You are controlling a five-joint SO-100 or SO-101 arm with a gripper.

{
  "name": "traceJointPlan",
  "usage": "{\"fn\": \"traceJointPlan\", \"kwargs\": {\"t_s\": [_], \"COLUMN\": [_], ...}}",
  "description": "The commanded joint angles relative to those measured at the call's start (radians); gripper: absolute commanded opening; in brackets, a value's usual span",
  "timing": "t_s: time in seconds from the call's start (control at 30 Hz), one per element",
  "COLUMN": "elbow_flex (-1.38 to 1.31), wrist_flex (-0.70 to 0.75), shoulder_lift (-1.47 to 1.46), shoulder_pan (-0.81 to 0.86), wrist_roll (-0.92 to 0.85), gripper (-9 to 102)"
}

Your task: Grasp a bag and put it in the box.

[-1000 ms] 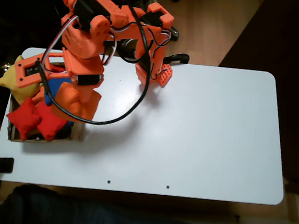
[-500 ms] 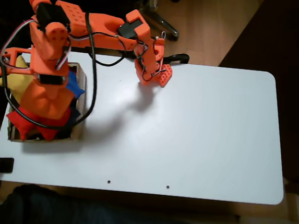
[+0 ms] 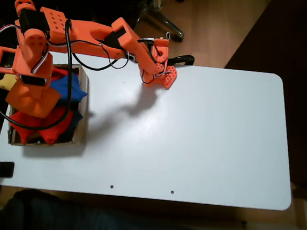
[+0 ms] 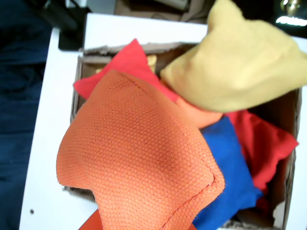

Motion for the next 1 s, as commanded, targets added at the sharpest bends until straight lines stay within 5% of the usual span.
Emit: {"fn": "traceJointPlan", "kwargs": {"t_s": [0.0,0.97], "elbow_flex": [-0.084,-0.107], "wrist_flex": [-0.005,0.011], "shoulder_lift": [0.006,-0.074], "shoulder_pan": [0.025,0.014], "wrist_roll": [-0.006,0.141], "gripper": [7,65]}}
